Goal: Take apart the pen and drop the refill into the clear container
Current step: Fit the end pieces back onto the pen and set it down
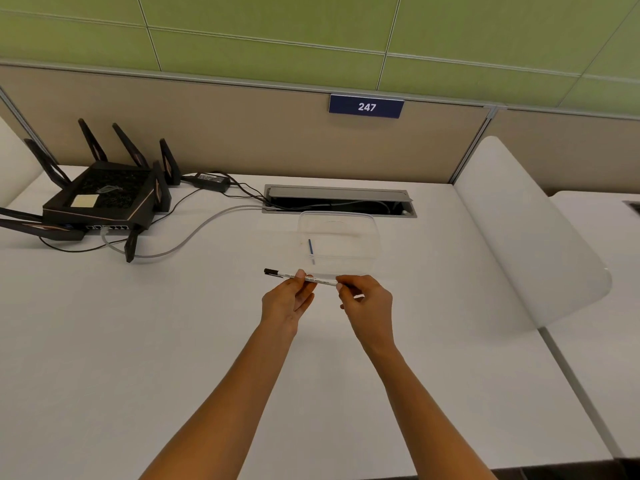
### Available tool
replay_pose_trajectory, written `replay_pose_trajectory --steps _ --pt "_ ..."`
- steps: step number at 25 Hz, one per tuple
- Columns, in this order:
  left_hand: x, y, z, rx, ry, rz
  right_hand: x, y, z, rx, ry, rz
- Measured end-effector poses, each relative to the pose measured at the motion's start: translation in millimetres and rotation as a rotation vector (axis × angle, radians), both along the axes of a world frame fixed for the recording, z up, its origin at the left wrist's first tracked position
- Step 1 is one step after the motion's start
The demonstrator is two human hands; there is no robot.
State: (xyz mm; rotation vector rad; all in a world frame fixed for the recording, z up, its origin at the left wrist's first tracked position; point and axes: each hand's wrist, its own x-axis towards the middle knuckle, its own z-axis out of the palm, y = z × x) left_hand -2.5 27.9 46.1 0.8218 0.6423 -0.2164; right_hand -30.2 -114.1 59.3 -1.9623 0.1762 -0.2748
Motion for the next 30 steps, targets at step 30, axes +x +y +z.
replay_pose_trajectory --steps 30 --pt "2.0 -1.3 6.5 -0.002 0.006 0.063 3.0 -2.2 0.6 0.117 -0.012 0.014"
